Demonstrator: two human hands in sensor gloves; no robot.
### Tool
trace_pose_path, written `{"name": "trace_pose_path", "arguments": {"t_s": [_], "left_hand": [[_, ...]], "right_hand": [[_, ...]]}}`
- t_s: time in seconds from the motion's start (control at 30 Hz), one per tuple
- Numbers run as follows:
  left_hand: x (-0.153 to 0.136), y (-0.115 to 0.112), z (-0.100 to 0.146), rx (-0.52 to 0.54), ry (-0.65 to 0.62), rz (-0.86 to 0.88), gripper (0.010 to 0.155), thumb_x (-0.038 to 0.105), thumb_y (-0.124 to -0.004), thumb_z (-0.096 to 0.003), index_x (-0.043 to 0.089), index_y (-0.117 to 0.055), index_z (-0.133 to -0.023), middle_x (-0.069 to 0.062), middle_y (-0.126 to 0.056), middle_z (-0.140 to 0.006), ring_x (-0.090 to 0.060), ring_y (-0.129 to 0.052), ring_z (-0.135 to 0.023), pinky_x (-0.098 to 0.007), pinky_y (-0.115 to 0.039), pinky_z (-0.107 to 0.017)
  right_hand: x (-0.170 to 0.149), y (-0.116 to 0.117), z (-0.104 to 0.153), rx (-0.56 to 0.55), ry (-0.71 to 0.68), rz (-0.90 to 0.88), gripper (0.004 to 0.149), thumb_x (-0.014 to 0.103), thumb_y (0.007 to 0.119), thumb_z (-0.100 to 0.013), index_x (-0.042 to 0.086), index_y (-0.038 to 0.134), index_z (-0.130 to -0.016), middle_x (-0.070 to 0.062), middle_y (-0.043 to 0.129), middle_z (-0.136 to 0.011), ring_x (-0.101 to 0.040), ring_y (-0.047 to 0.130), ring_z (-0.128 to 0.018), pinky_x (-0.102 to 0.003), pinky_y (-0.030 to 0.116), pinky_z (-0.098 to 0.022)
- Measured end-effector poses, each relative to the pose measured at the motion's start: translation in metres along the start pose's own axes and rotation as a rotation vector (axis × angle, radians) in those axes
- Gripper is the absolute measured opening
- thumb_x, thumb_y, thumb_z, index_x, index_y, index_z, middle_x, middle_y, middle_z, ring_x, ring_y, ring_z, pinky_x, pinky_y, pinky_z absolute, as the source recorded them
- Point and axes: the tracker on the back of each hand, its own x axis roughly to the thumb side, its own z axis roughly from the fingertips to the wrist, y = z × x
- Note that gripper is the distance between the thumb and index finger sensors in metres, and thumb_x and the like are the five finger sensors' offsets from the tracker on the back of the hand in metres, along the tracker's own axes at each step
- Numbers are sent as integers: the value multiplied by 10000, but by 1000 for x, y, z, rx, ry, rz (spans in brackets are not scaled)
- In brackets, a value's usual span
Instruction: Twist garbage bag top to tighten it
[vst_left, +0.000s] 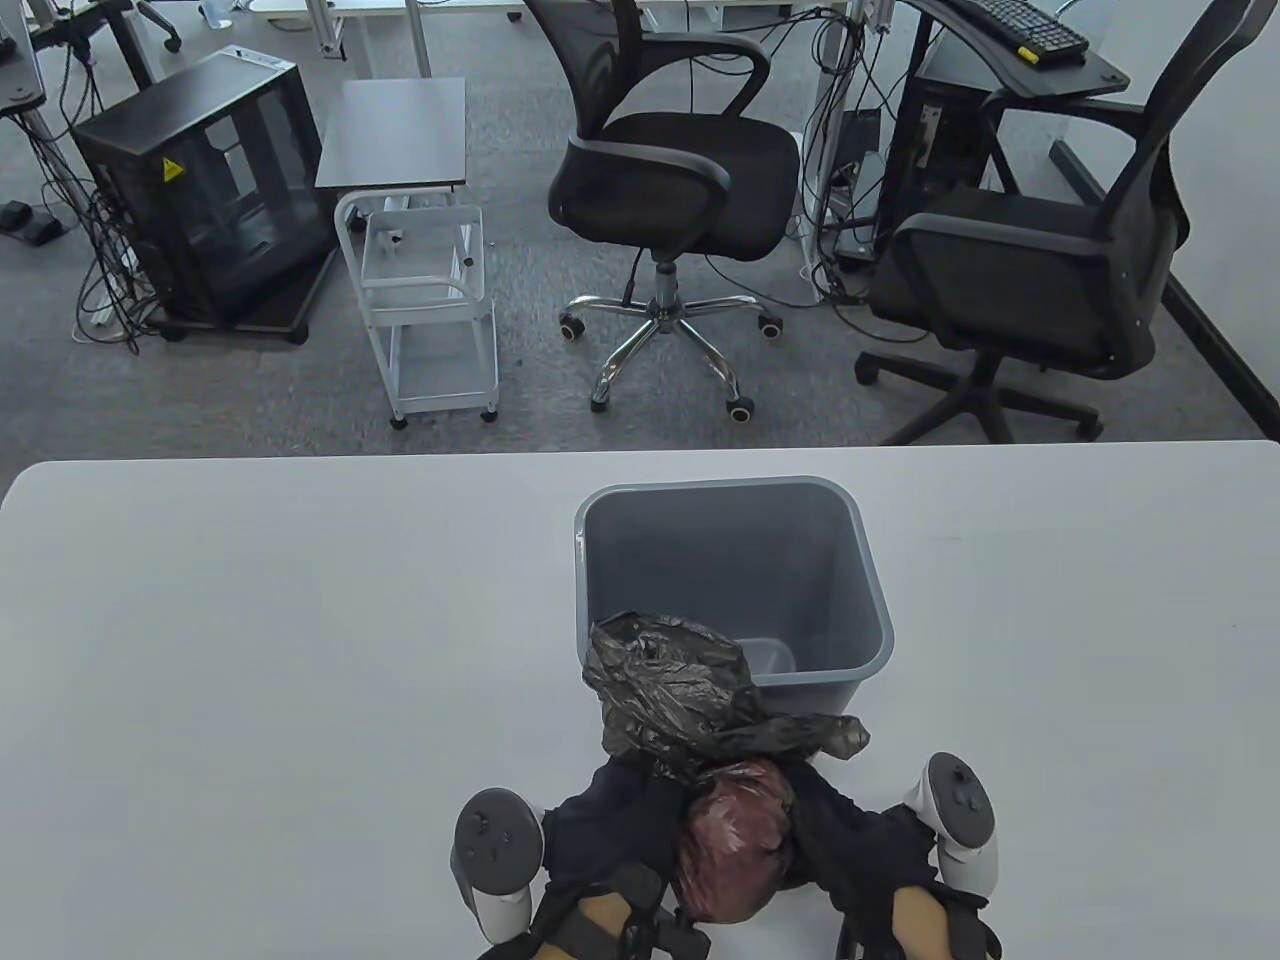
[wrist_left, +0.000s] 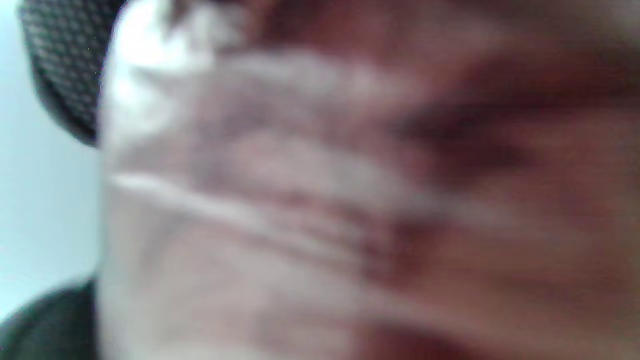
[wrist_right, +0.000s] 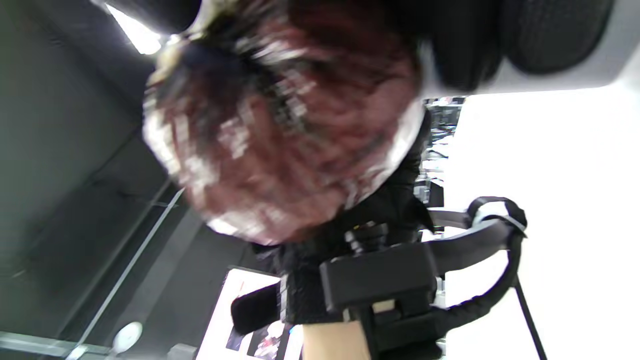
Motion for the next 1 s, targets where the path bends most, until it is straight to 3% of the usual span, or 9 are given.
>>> {"name": "trace_pose_path", "arguments": {"t_s": [0.13, 0.27, 0.37, 0.4, 0.57, 0.7, 0.8, 0.9, 1.0], "left_hand": [[0, 2, 1, 31, 18, 8, 518, 487, -725, -519, 225, -786, -962, -110, -874, -894, -344, -1014, -646, -485, -927, -283], [1, -1, 2, 13, 15, -1, 521, 503, -719, -518, 239, -792, -960, -105, -872, -902, -350, -999, -664, -490, -914, -301], [-2, -5, 2, -50, 27, 72, 523, 526, -719, -515, 275, -799, -966, -84, -794, -991, -390, -835, -848, -641, -726, -532], [-1, -5, 1, -61, 29, 101, 524, 518, -726, -515, 272, -795, -972, -84, -781, -1005, -398, -816, -866, -647, -716, -545], [2, -3, 2, -29, 15, 2, 513, 491, -737, -518, 239, -803, -960, -106, -864, -919, -346, -996, -681, -509, -911, -325], [-1, 0, 2, 13, 41, 15, 514, 483, -731, -520, 226, -794, -960, -114, -860, -911, -344, -1000, -665, -499, -916, -306], [-1, 1, 2, 24, 49, 24, 515, 482, -729, -520, 222, -791, -960, -117, -858, -909, -347, -999, -661, -499, -916, -303], [-2, 0, 2, 3, 38, 22, 519, 502, -719, -516, 251, -790, -964, -99, -852, -929, -350, -969, -708, -520, -889, -353], [-3, -5, 0, -92, 31, 121, 533, 528, -714, -515, 289, -775, -988, -80, -750, -1028, -397, -805, -874, -627, -733, -539]], "right_hand": [[11, 4, -2, 70, -71, 198, 1133, 741, 706, -513, 52, -42, -1012, -335, 107, -1024, -618, 373, -918, -739, 450, -618], [11, 1, -2, 11, -55, 214, 1082, 685, 711, -531, 12, 15, -1013, -345, 281, -1023, -539, 641, -862, -663, 622, -591], [2, -5, 1, -64, 12, 42, 951, 630, 611, -570, -23, 76, -1007, -371, 492, -954, -516, 831, -705, -611, 744, -490], [-2, -5, 2, -76, 33, -12, 948, 633, 604, -569, -30, 88, -1007, -376, 517, -940, -514, 850, -683, -608, 757, -472], [-3, -6, 2, -51, 65, 36, 911, 628, 589, -570, -40, 172, -1030, -378, 550, -927, -514, 861, -669, -609, 762, -460], [2, 1, -1, 5, -26, 9, 1008, 711, 644, -543, 19, 121, -1055, -383, 315, -1006, -616, 593, -836, -716, 581, -560], [8, 7, -4, 95, -35, 185, 1089, 728, 701, -520, 41, 32, -1036, -359, 164, -1018, -616, 446, -904, -738, 491, -604], [9, 5, -4, 45, -39, 237, 1067, 704, 695, -528, 14, 56, -1032, -370, 253, -1010, -562, 630, -852, -680, 600, -591], [1, -2, 0, -54, 20, 39, 989, 686, 619, -547, -24, 128, -1029, -406, 467, -947, -513, 847, -694, -635, 734, -488]]}}
